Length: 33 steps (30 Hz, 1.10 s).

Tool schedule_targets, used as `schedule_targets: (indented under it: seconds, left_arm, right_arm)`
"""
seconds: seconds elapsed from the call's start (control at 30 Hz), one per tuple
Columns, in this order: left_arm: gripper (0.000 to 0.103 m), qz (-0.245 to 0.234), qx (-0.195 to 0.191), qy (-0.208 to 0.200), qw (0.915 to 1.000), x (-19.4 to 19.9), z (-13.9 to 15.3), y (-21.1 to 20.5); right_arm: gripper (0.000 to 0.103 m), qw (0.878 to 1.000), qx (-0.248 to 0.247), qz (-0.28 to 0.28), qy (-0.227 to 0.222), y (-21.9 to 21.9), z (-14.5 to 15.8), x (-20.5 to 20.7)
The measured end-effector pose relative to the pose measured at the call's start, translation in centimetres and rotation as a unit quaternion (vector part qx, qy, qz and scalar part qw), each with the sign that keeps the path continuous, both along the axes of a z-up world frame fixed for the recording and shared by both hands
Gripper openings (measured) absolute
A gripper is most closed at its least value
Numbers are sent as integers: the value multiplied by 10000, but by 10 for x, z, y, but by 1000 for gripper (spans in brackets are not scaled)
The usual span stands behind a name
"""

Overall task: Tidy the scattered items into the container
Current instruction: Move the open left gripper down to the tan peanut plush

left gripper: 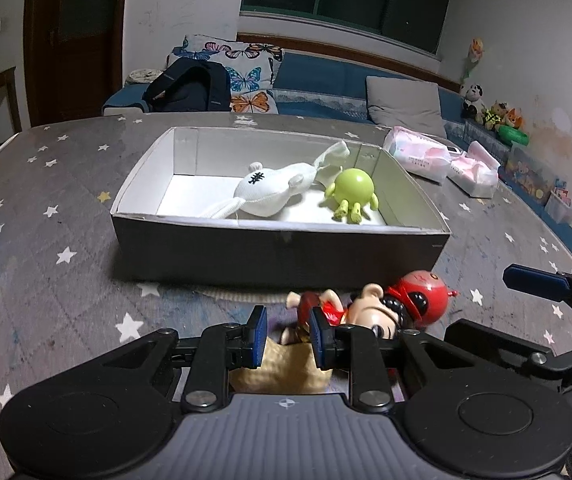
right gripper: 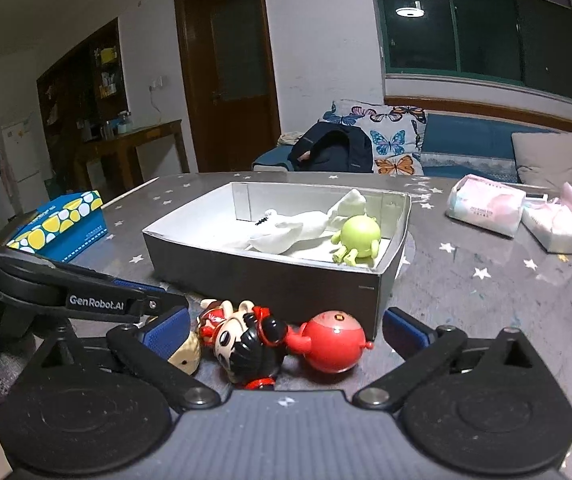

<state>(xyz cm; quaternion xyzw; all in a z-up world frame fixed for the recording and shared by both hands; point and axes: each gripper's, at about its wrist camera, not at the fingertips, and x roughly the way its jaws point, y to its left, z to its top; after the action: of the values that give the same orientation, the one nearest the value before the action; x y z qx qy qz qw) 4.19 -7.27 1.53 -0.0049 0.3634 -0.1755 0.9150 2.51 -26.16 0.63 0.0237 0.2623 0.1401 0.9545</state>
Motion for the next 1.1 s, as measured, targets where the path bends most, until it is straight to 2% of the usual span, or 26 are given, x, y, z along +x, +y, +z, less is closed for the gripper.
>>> schedule_targets:
  seconds: [0.43, 1.1]
  left_arm:
    - [25, -187, 111, -27, 9998, -21, -2, -12]
    - [25, -47, -27, -56, 10000, -27, 2, 2]
  right_arm:
    - [103, 9998, 59, -163, 8, 3, -5, -11]
    - [103, 9997, 76, -93, 192, 9, -17, -13]
